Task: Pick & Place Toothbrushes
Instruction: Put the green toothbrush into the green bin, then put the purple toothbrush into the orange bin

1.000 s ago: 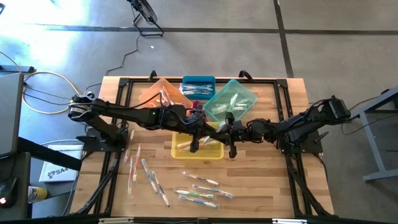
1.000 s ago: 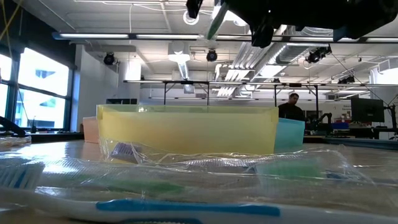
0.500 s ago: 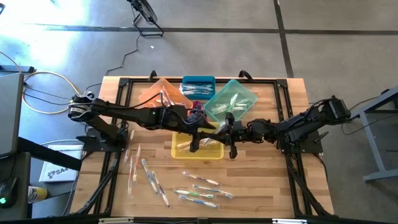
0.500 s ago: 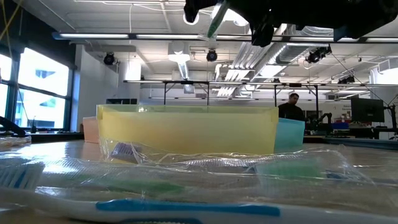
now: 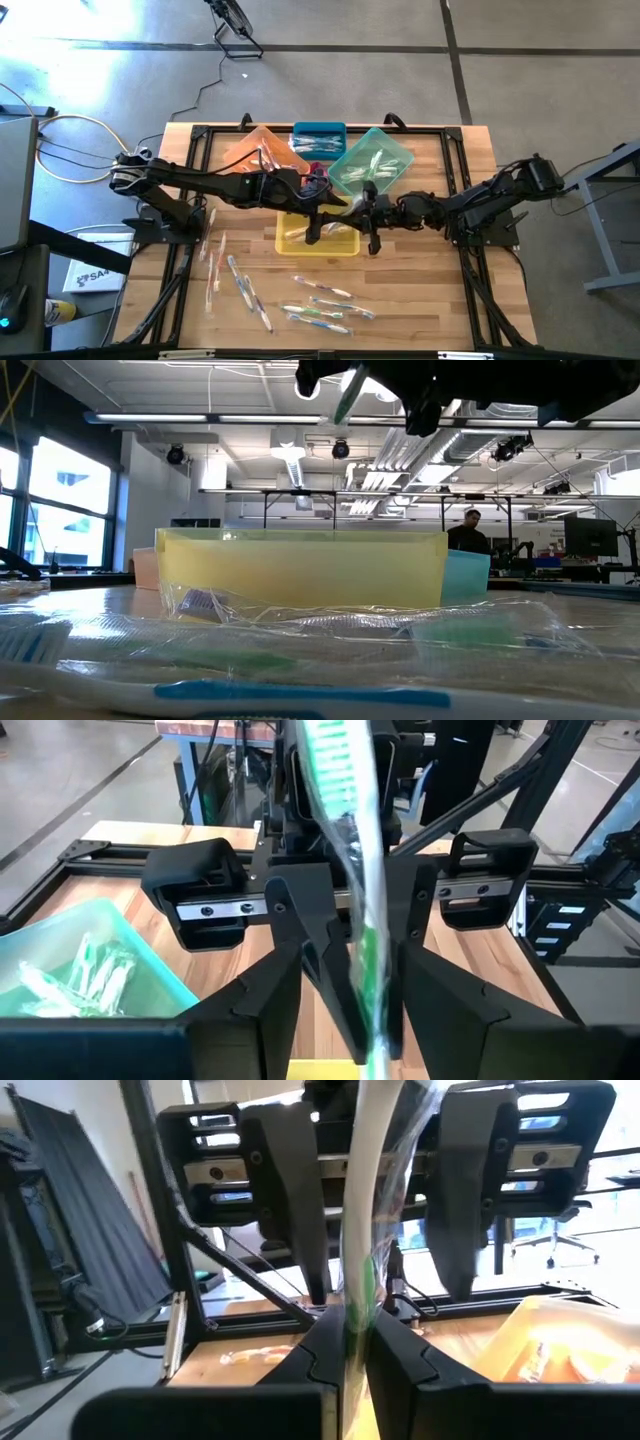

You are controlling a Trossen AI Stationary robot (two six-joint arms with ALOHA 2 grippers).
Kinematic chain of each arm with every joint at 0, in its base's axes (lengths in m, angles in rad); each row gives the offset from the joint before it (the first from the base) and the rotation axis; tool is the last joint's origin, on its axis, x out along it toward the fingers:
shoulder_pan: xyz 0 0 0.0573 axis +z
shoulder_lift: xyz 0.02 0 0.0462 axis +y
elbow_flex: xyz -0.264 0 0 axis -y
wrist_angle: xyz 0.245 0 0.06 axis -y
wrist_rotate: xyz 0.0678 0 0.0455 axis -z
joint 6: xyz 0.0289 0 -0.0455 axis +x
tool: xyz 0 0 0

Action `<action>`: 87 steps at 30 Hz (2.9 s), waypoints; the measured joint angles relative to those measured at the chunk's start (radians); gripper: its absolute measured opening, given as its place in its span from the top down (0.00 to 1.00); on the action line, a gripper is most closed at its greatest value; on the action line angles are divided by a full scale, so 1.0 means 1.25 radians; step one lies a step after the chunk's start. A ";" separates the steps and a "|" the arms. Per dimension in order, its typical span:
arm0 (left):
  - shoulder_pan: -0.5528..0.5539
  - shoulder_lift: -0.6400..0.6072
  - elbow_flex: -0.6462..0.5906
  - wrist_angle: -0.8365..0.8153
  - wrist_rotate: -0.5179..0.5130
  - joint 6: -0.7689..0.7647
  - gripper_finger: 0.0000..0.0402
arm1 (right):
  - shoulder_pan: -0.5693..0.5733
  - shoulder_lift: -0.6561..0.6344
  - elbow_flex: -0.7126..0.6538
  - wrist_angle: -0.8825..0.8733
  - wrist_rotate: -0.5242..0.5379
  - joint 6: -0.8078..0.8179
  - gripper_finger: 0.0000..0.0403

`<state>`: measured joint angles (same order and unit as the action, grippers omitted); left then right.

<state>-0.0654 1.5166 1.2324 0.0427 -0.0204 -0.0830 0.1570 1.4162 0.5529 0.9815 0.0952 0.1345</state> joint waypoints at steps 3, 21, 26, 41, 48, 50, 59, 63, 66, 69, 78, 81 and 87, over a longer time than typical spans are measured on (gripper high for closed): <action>0.000 0.000 0.000 0.000 0.000 -0.002 0.59 | -0.003 0.000 0.000 -0.007 0.014 0.000 0.96; 0.016 -0.152 -0.111 -0.024 -0.128 0.085 0.59 | -0.057 0.000 0.000 -0.069 0.007 0.045 0.96; 0.051 -0.266 -0.248 0.053 -0.086 0.089 0.59 | -0.070 0.000 0.000 -0.076 0.050 0.085 0.96; 0.117 -0.660 -0.520 0.007 -0.012 0.113 0.59 | -0.192 -0.001 0.000 -0.187 0.229 0.229 0.96; 0.117 -0.859 -0.579 -0.107 -0.014 0.132 0.59 | -0.295 -0.001 0.000 -0.299 0.236 0.332 0.96; 0.117 -0.911 -0.593 -0.126 -0.015 0.132 0.59 | -0.322 -0.001 0.000 -0.321 0.236 0.353 0.96; 0.117 -1.057 -0.611 -0.201 -0.042 0.149 0.59 | -0.409 -0.001 0.000 -0.470 0.213 0.473 0.96; 0.117 -1.071 -0.611 -0.223 -0.043 0.155 0.59 | -0.429 -0.001 0.000 -0.540 0.183 0.528 0.96; 0.117 -1.071 -0.611 -0.227 -0.049 0.160 0.59 | -0.435 -0.001 0.000 -0.566 0.167 0.548 0.96; 0.117 -1.068 -0.611 -0.226 -0.049 0.161 0.59 | -0.437 -0.001 0.000 -0.567 0.146 0.547 0.94; 0.117 -1.067 -0.611 -0.226 -0.049 0.161 0.59 | -0.437 -0.001 0.000 -0.568 0.156 0.551 0.73; 0.117 -1.067 -0.611 -0.225 -0.049 0.161 0.59 | -0.437 -0.001 0.000 -0.568 0.157 0.554 0.67; 0.117 -1.067 -0.611 -0.226 -0.048 0.166 0.59 | -0.437 -0.001 0.000 -0.567 0.155 0.574 0.65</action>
<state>0.0803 0.1825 0.4690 -0.2394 -0.0807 0.1250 -0.3889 1.4151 0.5526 0.2726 0.2885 0.8524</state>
